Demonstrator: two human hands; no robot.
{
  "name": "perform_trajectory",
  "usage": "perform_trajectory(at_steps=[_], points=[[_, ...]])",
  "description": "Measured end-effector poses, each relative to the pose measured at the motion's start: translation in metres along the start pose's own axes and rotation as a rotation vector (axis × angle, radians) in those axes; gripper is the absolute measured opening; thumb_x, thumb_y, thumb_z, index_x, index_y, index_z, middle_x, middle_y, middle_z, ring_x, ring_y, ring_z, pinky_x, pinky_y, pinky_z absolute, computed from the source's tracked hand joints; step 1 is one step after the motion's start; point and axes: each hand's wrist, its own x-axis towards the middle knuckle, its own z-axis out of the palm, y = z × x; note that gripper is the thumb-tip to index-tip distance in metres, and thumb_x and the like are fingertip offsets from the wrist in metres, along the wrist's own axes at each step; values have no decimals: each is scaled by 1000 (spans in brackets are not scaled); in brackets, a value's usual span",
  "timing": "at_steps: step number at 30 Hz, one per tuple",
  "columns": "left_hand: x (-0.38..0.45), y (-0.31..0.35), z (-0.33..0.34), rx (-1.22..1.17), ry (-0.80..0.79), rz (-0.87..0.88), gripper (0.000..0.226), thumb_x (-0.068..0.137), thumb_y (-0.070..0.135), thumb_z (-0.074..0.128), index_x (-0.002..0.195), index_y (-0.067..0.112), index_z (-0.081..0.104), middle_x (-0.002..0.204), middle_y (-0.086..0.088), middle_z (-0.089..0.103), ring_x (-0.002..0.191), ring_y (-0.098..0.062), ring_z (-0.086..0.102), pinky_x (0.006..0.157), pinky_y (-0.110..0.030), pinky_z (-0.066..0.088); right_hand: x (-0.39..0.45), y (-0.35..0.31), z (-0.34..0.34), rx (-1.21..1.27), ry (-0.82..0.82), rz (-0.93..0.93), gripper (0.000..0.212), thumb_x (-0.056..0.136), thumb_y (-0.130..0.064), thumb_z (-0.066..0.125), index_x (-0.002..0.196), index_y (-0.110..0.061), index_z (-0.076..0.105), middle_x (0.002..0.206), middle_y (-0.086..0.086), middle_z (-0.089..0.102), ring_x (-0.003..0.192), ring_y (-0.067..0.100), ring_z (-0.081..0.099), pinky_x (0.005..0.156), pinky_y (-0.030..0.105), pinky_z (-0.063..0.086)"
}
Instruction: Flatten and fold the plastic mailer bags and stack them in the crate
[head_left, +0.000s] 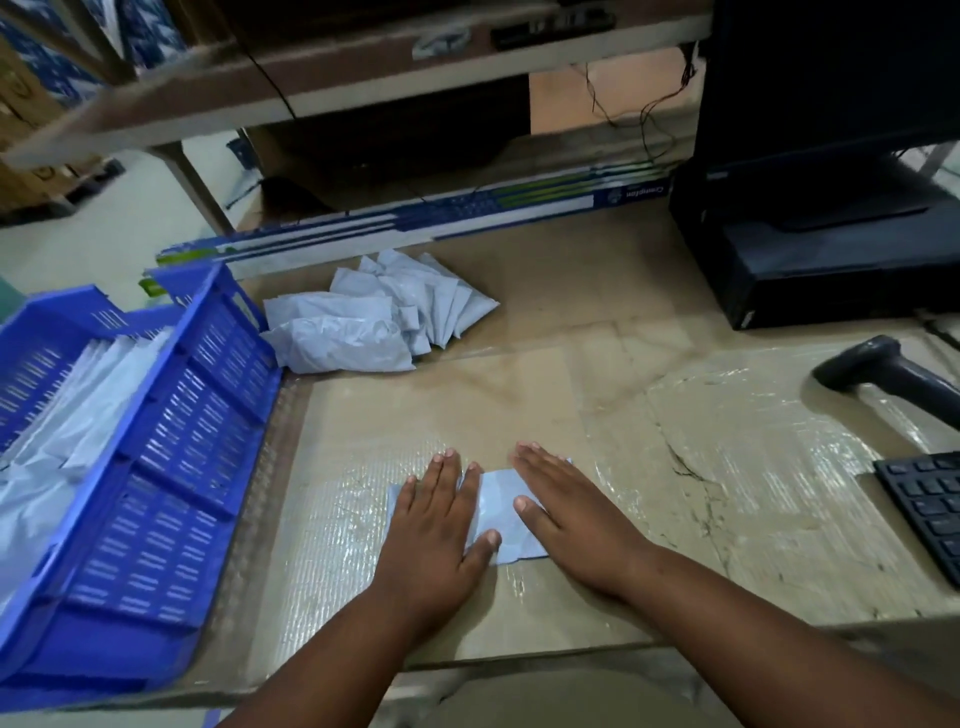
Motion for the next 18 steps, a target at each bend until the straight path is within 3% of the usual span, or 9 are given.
perform_trajectory(at_steps=[2,4,7,10,18], points=[[0,2,-5,-29,-17,-7,82,104,72,17,170,29,-3,175,2,-22,159,-13,-27,131,-50,-2,-11,3,-9,-58,17,-1,65,111,-52,30,169,-27,15,176,-10,3,161,4,-5,132,40,6],[0,6,-10,-50,-10,20,82,104,71,20,170,28,-2,175,2,-22,160,-15,-26,132,-52,-3,-25,9,-13,-301,26,-85,70,109,-56,27,169,-25,11,177,-4,-4,162,12,-8,131,47,0],[0,17,-16,-52,121,178,74,110,53,37,170,15,15,178,-5,0,165,-22,-4,132,-54,12,-38,18,-8,-507,-63,-181,80,106,-65,23,169,-19,7,177,4,-10,162,18,-14,128,51,-2],[-5,22,-17,-75,180,278,69,110,43,47,167,10,26,177,-8,13,165,-23,8,130,-51,21,-39,20,-4,-495,-130,-180,84,104,-71,19,170,-21,3,176,2,-14,160,14,-21,128,51,-4],[-13,13,-2,-80,24,242,80,109,58,40,170,20,6,178,2,-7,164,-15,-7,133,-44,8,-19,-2,-33,-615,-277,-144,89,97,-75,19,169,-21,15,177,3,0,163,18,3,129,50,-10]])
